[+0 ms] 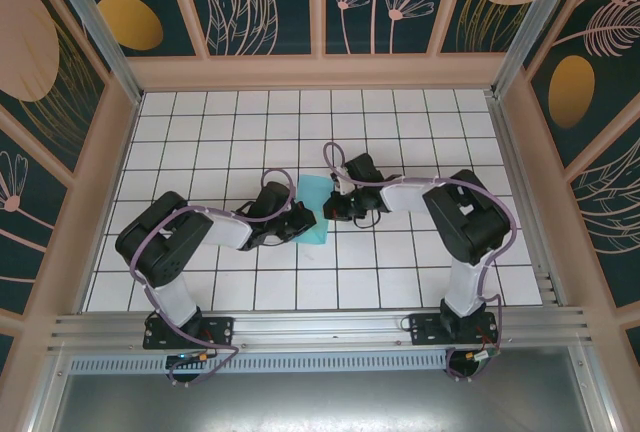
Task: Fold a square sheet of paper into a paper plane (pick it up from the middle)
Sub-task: Fold the triangle a second time at the center of the table.
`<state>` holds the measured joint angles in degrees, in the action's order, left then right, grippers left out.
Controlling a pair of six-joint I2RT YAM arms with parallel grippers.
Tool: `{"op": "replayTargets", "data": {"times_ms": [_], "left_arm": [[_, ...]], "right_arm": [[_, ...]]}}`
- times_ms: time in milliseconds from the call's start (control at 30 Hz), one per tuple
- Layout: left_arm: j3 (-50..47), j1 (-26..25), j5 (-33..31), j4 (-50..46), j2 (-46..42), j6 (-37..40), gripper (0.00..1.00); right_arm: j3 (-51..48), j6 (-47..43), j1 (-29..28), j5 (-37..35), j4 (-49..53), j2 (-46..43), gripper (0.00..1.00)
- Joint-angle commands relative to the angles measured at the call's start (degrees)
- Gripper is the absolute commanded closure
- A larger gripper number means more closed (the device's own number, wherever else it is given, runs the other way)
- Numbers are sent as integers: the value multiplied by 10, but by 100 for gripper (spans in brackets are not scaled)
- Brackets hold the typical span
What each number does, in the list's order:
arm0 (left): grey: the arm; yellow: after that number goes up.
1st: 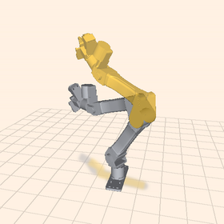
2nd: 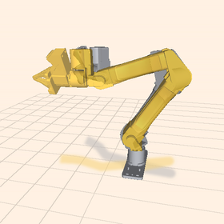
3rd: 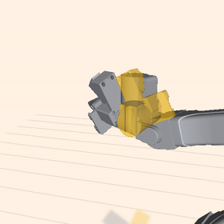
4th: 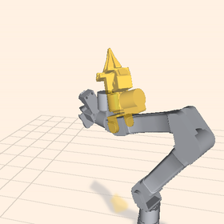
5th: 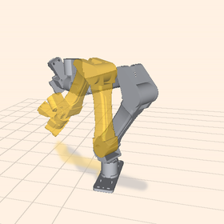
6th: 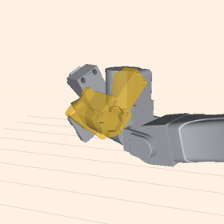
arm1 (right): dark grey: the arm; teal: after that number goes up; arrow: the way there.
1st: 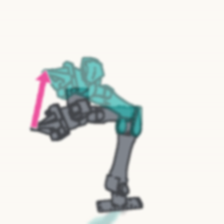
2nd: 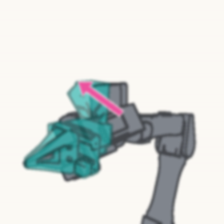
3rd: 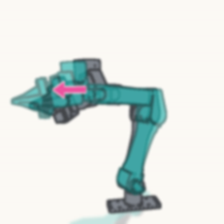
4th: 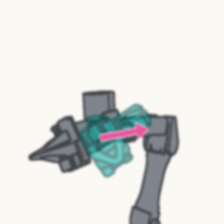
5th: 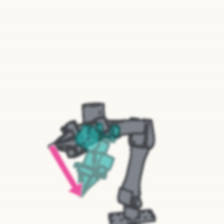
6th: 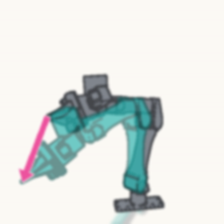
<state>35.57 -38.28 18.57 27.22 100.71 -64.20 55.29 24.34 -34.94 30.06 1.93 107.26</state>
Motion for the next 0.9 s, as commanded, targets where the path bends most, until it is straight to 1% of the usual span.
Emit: {"op": "replayTargets", "data": {"times_ms": [0, 100, 167, 267, 400, 633, 867], "left_arm": [[-16, -1, -10, -34, -6, -4, 94], [-11, -1, 1, -19, -21, 6, 93], [5, -1, -3, -31, -45, 22, 90], [37, 0, -18, -65, -49, 42, 88], [61, 6, -42, -105, -30, 55, 89], [73, 13, -57, -127, 7, 62, 90], [53, 20, -83, -141, 12, 55, 91]], "right_arm": [[25, -20, -2, -17, 26, 17, 98], [29, -39, -3, -38, 47, 24, 98], [28, -52, -3, -51, 60, 27, 98], [26, -69, -3, -65, 71, 29, 99], [30, -82, -3, -75, 77, 29, 99], [37, -92, -3, -75, 79, 33, 99], [33, -105, -2, -87, 84, 38, 100]]}}
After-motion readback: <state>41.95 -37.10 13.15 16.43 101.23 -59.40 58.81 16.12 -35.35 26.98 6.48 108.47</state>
